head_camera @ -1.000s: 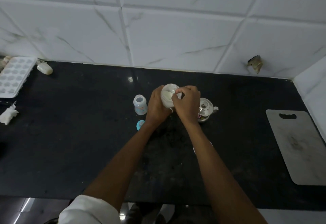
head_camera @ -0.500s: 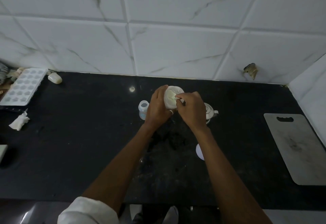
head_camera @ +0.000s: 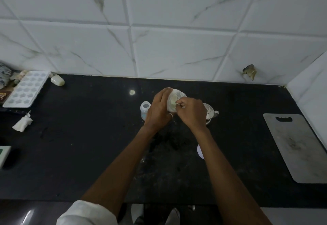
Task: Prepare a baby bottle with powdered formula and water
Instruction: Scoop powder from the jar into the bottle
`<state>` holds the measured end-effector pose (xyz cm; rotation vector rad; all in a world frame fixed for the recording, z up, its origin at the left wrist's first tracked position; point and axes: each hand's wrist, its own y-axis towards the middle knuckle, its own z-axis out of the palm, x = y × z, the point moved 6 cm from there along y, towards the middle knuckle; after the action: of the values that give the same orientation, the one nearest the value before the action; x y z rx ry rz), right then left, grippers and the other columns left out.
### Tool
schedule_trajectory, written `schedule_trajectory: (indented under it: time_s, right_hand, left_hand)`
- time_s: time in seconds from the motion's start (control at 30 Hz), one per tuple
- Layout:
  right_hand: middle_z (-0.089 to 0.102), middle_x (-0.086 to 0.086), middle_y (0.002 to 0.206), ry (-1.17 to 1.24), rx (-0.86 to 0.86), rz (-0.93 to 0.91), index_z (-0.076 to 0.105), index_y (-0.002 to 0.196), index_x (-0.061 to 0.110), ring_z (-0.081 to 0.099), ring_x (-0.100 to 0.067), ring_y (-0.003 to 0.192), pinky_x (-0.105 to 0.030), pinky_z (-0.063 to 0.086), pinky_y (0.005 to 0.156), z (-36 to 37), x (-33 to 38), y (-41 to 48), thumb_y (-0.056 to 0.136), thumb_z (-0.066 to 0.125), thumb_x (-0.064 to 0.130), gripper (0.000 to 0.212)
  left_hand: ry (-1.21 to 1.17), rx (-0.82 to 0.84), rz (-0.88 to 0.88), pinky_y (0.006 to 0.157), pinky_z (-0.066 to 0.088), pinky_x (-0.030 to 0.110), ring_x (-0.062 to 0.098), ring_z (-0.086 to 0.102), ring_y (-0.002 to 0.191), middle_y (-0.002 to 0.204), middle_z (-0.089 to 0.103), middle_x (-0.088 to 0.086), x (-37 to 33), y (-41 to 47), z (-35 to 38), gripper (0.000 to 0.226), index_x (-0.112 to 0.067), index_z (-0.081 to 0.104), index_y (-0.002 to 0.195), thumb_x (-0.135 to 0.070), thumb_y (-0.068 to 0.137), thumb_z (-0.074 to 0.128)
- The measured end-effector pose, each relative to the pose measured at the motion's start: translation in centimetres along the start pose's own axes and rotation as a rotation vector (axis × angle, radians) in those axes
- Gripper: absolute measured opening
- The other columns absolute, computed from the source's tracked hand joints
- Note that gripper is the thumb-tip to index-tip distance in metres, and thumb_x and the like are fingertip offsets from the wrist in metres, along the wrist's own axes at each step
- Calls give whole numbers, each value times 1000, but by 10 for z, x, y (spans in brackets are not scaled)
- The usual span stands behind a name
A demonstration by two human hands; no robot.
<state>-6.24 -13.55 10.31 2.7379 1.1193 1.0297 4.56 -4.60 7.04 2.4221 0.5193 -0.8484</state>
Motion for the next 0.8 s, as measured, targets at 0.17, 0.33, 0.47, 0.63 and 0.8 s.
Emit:
schedule_trajectory:
  time_s: [0.17, 0.33, 0.47, 0.63, 0.8]
  right_hand:
    - [78, 8, 88, 163, 14, 163, 80, 92, 22, 72, -11, 82, -29, 57, 70, -2, -4, -2, 83, 73, 15, 14]
    - [71, 14, 75, 341, -91, 290, 79, 90, 20, 71, -5, 76, -32, 61, 73, -10, -8, -3, 82, 74, 16, 9]
    - [75, 9, 79, 491, -150, 417, 79, 96, 16, 71, -8, 75, -30, 61, 74, -18, -13, -4, 83, 75, 14, 13]
    - [77, -4, 80, 821, -190, 653, 78, 98, 13, 70, -9, 68, -19, 55, 58, -21, -28, -13, 83, 75, 4, 17]
    - [77, -11, 81, 934, -208, 744, 78, 91, 11, 69, -14, 68, -22, 53, 58, -22, -36, -19, 81, 75, 0, 15]
  left_hand:
    - [-9, -13, -15, 109, 42, 32, 25, 41, 141, 153, 42, 10, -1, -2, -3, 93, -9, 39, 150, -6, 70, 85]
    - [-19, -29, -46, 109, 43, 33, 25, 44, 139, 151, 45, 10, 0, -2, -5, 93, -7, 40, 148, -18, 70, 90]
    - [13, -41, -98, 110, 39, 33, 28, 45, 138, 149, 48, 13, 2, -3, -5, 97, -3, 41, 147, -25, 68, 93]
    - [47, -39, -135, 111, 39, 35, 29, 46, 138, 149, 49, 13, 3, -4, -2, 100, -3, 41, 148, -30, 67, 93]
    - [47, -15, -159, 112, 42, 39, 24, 44, 139, 149, 49, 8, 5, -5, 6, 99, -9, 39, 148, -38, 69, 91]
